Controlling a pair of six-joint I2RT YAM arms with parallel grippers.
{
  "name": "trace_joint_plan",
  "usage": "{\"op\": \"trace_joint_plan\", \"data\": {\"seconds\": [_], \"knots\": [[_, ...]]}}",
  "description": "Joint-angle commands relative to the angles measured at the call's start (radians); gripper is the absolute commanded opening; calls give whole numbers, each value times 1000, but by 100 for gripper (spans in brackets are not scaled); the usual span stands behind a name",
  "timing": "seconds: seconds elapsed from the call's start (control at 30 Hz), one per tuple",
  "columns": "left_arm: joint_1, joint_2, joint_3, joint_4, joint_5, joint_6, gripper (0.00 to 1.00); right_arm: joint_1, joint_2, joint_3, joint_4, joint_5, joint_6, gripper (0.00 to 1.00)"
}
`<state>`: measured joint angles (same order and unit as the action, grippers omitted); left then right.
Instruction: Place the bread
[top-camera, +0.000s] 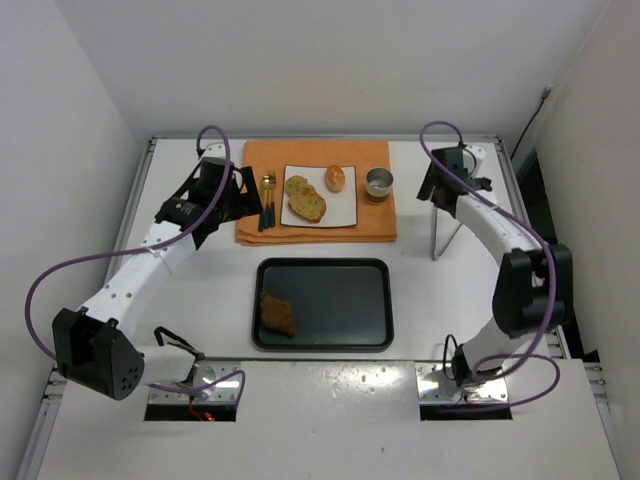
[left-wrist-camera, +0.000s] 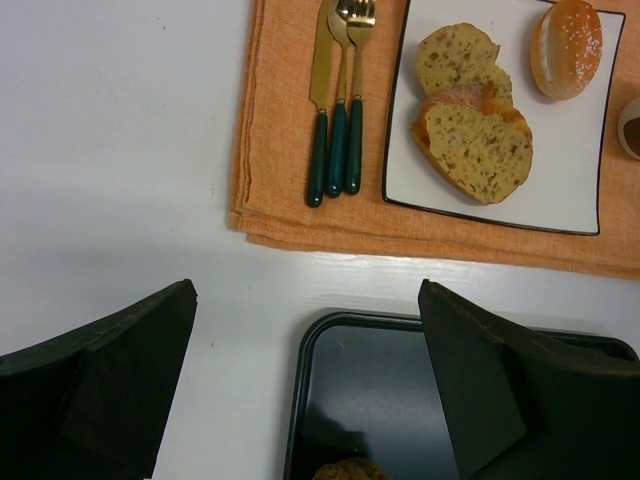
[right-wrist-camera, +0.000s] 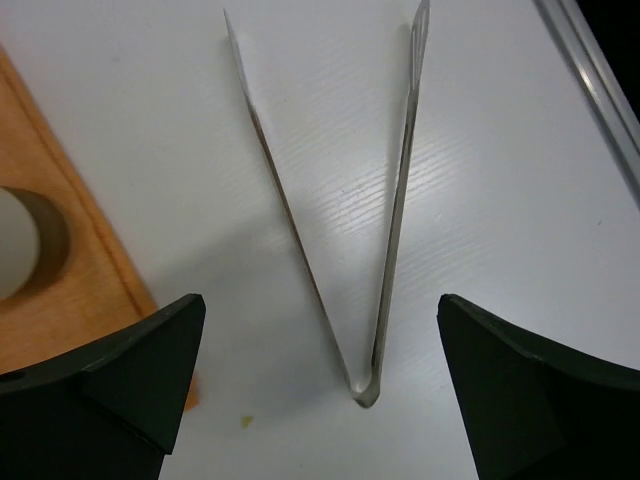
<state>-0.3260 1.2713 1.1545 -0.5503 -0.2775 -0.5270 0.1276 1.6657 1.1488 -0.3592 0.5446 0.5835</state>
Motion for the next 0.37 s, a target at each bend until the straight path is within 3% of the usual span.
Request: {"op": "trace_joint_plan", "data": {"seconds": [0.0, 0.1, 0.33], "knots": [[10, -23, 28, 21, -5, 10, 99, 3, -112, 81, -197, 0, 102, 100], [10, -12, 28, 21, 15, 33, 99, 14, -193, -2, -236, -9, 124, 100], [10, -3, 28, 21, 37, 33, 99, 1, -376, -238, -89, -34, 124, 100]]}}
